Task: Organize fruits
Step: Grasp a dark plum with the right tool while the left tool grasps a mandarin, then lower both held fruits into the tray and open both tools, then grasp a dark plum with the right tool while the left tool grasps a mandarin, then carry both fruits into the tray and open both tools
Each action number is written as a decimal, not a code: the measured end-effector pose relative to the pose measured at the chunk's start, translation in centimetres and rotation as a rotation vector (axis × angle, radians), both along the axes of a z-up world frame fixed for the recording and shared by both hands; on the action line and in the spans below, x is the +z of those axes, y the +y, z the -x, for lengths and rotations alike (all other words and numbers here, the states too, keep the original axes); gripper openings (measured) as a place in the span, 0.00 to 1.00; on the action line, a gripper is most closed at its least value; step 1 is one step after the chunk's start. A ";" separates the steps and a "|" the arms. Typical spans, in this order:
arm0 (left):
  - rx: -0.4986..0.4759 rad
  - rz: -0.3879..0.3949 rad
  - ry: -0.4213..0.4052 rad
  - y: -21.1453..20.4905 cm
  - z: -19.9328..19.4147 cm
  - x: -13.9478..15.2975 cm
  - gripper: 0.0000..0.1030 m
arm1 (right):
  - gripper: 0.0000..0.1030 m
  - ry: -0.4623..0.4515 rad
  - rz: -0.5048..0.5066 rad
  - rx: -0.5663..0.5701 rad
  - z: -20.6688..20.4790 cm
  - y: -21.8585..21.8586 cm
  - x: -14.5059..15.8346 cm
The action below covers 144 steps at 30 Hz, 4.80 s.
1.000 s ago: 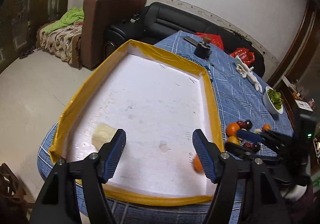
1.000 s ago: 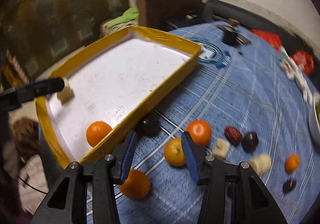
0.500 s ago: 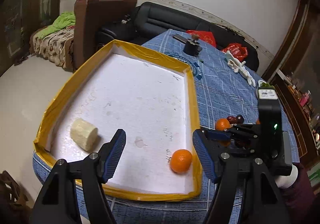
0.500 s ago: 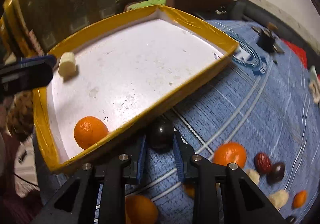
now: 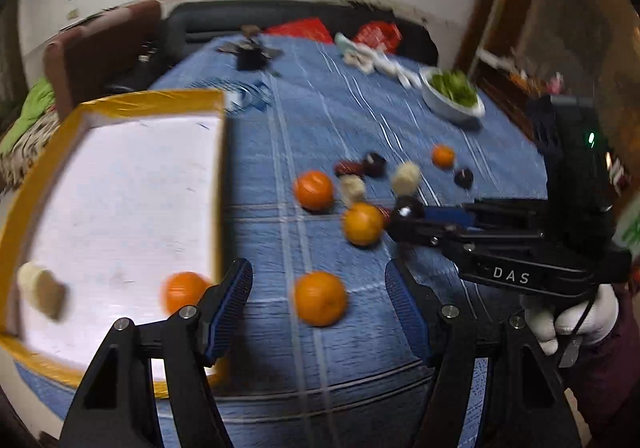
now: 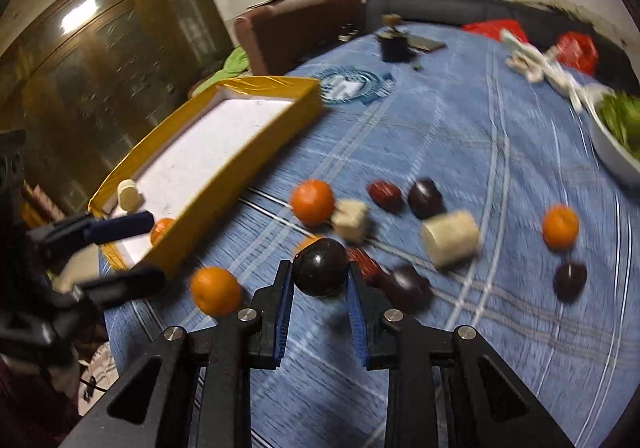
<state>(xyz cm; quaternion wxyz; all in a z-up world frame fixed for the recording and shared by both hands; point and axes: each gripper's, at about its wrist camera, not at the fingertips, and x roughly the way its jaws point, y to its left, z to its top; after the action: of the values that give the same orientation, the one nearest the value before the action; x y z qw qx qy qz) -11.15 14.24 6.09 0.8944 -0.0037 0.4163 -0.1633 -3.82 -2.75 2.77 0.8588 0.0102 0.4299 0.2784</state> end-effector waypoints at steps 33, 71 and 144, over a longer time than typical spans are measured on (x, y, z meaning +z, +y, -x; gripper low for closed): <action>0.230 0.170 -0.022 9.0 -2.3 3.4 0.33 | 0.28 -0.046 -0.086 0.009 1.5 1.8 3.6; 0.510 -0.038 -0.035 15.4 -2.4 2.0 0.74 | 0.45 -0.034 0.020 0.147 0.8 18.1 2.4; 0.458 0.111 0.044 11.7 -2.6 0.1 0.31 | 0.28 0.150 -0.306 -0.012 -2.0 1.9 2.2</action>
<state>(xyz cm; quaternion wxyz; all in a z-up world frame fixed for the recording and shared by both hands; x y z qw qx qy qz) -8.51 25.98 6.22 0.8974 -0.1507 0.4142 0.0213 -1.78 -0.82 4.98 0.8143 0.1643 0.4455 0.3338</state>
